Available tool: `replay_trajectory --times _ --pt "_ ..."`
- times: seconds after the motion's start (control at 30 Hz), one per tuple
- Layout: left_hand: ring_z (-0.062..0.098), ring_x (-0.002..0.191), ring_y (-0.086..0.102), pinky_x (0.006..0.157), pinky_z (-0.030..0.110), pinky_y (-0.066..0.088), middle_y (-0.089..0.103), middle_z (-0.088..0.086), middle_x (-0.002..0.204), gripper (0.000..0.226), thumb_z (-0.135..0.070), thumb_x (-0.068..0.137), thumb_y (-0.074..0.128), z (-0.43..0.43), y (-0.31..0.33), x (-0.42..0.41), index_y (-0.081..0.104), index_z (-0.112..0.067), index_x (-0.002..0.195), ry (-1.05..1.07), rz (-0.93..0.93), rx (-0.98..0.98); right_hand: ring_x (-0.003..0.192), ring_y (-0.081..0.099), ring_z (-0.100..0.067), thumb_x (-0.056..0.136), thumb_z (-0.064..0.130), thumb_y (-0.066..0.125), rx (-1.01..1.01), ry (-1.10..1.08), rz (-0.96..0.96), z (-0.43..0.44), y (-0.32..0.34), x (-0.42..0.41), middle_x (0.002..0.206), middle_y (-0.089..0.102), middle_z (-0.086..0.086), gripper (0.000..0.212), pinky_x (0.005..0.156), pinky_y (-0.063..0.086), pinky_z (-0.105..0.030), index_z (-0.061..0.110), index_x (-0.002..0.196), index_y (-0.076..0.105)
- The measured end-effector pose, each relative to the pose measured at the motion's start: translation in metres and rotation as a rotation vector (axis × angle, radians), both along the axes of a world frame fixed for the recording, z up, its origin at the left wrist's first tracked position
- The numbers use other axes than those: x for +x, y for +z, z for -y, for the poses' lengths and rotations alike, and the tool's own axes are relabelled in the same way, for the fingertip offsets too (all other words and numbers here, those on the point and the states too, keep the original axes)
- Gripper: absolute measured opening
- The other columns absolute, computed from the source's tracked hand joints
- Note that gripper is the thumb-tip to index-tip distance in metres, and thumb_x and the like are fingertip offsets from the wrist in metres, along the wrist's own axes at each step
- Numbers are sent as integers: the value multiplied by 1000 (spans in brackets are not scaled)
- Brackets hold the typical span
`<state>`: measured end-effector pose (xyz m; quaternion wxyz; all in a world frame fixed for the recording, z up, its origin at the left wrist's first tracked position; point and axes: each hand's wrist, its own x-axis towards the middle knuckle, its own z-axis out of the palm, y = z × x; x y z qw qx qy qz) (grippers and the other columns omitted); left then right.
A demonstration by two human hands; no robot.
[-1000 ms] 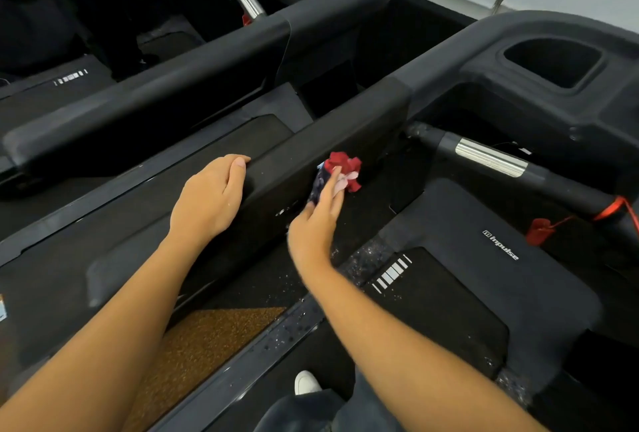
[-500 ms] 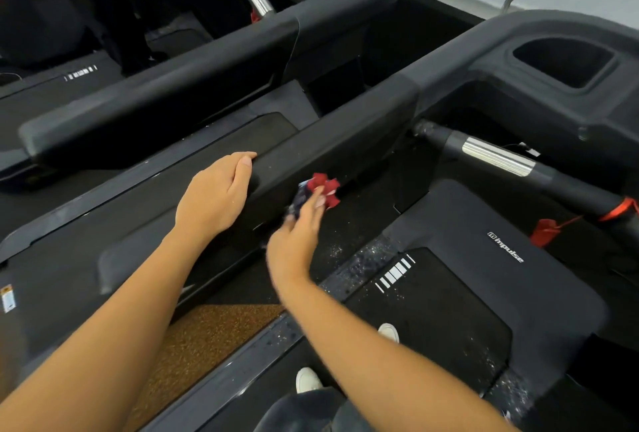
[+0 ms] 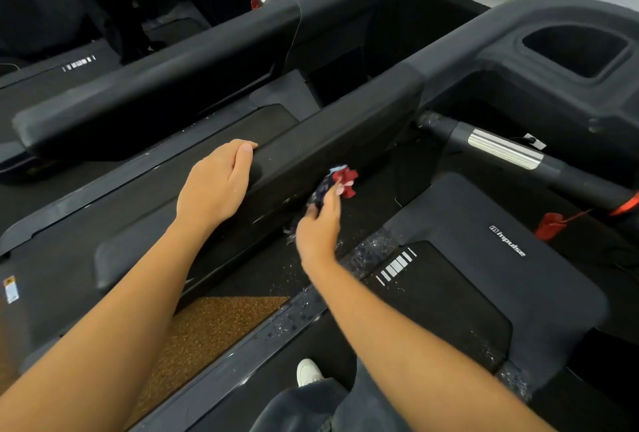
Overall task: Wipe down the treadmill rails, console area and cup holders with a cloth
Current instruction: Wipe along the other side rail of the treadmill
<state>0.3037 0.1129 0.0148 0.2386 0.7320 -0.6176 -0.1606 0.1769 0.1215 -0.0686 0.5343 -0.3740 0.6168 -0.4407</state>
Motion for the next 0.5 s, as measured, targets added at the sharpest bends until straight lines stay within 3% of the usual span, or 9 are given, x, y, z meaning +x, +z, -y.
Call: replay_trajectory --times 0.17,0.3,0.37,0.5 --pt "17 111 49 85 28 33 57 1 124 41 -32 101 21 0 0 -1 53 -21 124 -5 -1 7 140 23 -17 98 4 39 -17 280 -20 -60 -2 28 158 5 5 67 102 23 -14 30 148 3" --pt "19 114 49 87 29 33 56 2 127 42 -33 101 20 -1 0 4 52 -23 126 -19 -3 13 141 22 -13 97 1 39 -66 582 -84 -87 -14 17 156 14 7 65 102 18 -10 30 149 12" --pt "19 116 49 88 29 32 56 1 128 43 -33 101 19 -3 0 4 52 -23 127 -22 -2 16 140 27 -14 96 0 41 -32 516 -19 -88 -18 4 154 24 5 63 108 22 -18 29 148 20" --pt "19 117 48 87 25 31 55 1 130 43 -31 101 19 -4 2 2 51 -23 129 -5 -8 22 138 30 -20 97 4 41 120 131 57 -42 -22 -21 152 30 1 60 113 28 -38 31 148 22"
